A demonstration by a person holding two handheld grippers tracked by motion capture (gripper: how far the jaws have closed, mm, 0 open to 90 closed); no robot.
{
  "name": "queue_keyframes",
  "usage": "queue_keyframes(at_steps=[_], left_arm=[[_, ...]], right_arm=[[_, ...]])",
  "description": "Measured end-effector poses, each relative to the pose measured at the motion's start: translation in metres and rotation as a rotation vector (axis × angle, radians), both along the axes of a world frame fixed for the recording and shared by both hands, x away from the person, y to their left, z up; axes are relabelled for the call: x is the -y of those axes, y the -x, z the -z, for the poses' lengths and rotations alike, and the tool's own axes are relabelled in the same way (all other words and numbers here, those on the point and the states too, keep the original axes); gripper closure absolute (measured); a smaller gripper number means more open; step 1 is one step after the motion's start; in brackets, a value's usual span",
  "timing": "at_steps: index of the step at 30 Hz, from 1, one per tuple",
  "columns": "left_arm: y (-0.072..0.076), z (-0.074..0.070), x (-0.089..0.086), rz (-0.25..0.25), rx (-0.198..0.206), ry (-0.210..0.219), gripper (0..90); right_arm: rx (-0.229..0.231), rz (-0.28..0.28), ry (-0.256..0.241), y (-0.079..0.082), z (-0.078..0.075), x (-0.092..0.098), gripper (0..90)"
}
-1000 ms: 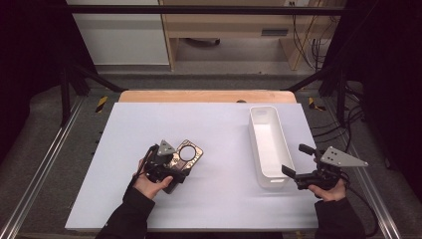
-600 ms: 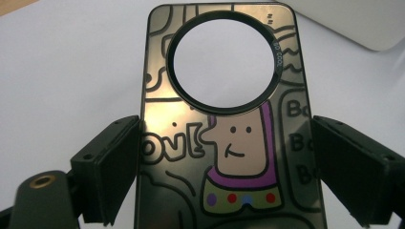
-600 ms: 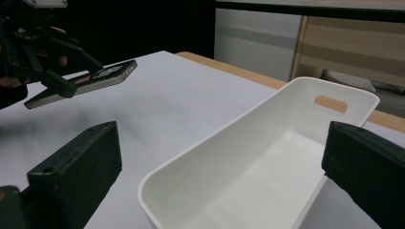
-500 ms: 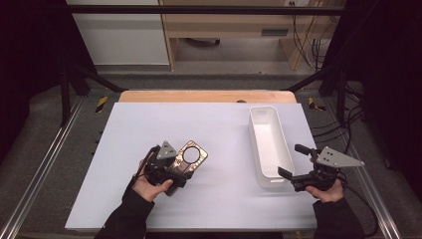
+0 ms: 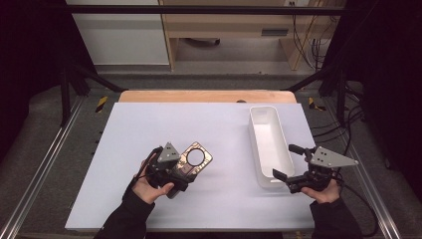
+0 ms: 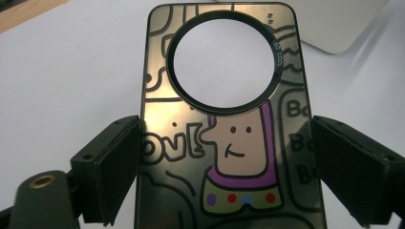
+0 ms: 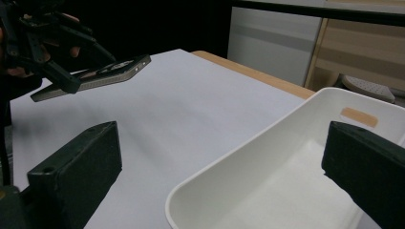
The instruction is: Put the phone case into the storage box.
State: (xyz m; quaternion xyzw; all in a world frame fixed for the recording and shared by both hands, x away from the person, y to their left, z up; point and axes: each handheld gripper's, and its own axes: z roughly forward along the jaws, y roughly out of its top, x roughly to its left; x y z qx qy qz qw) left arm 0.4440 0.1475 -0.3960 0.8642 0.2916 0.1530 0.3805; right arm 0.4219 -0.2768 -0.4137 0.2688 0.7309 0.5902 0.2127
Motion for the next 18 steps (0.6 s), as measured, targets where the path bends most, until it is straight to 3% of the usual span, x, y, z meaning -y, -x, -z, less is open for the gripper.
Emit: queue_keyframes(at_steps=[18], left_arm=[[0.002, -0.011, 0.005, 0.073, 0.017, -0.004, 11.6]], right_arm=[[0.003, -0.085, 0.041, -0.001, -0.008, -0.030, 0.5]])
